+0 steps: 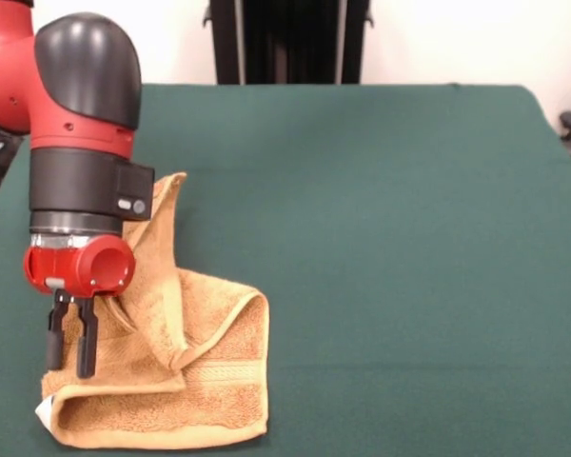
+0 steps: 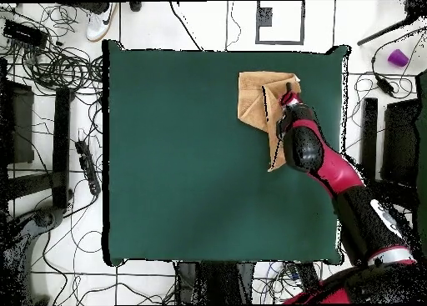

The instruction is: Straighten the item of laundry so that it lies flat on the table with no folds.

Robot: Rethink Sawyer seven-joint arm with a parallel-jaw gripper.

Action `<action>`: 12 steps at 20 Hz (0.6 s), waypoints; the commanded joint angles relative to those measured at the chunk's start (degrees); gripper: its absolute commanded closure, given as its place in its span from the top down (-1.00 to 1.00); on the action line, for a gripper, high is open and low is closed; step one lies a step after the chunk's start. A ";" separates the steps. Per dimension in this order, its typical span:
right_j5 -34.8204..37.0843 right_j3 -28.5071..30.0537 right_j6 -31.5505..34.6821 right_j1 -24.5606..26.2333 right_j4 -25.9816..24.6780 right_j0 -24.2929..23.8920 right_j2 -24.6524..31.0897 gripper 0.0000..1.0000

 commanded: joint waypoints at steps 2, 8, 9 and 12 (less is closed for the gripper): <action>-2.29 11.21 12.12 -2.96 -1.07 0.82 2.18 1.00; -0.20 7.32 6.92 1.17 -6.70 -2.80 2.59 1.00; 0.62 6.74 6.50 1.33 -6.90 -3.03 2.52 1.00; -3.42 12.77 9.30 1.36 -9.83 -7.45 1.09 1.00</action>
